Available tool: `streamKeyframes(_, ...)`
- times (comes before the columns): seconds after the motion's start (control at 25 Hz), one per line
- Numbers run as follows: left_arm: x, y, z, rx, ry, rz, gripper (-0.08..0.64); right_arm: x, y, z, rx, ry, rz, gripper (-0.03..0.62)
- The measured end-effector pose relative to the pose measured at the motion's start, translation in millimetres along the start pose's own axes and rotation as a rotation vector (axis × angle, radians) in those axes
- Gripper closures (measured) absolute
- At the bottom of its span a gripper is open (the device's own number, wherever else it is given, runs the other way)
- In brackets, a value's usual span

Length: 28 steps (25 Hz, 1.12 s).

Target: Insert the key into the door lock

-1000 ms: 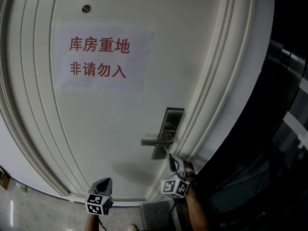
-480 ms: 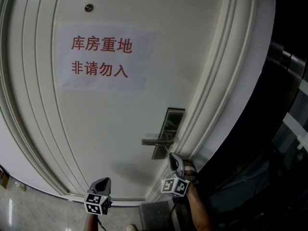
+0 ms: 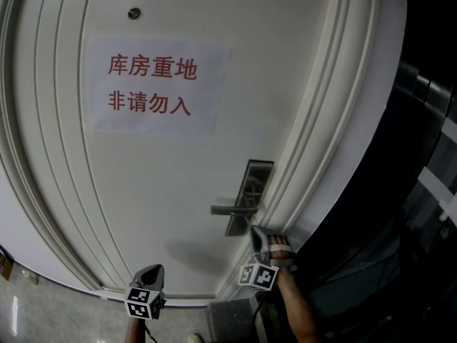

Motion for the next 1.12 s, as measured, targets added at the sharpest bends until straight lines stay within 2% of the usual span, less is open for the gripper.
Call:
streamKeyframes(0.32, 1, 5, -2, 0.002, 0.002, 0.0, 0.558, 0, 0, 2, 0.059, 0.219, 0.001, 0.581)
streamKeyframes(0.44, 1, 7, -3, 0.003, 0.004, 0.0, 0.558, 2, -1, 2, 0.079, 0.267, 0.009, 0.581)
streamKeyframes(0.6, 1, 10, -4, 0.003, 0.007, -0.001, 0.558, -1, -1, 8, 0.084, 0.284, 0.006, 0.581)
streamKeyframes(1.12, 9, 15, -5, 0.007, 0.009, 0.0, 0.558, -6, 0, 15, 0.131, 0.224, 0.026, 0.581)
Point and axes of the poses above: the fingertips, and each gripper's own axes: y backward along the fingers, x to its left, z out of its top, the point moved 1 cm from there along y, backward along the fingers, and after that the axes turned 11 degrees about y, right-handed, at the moved point
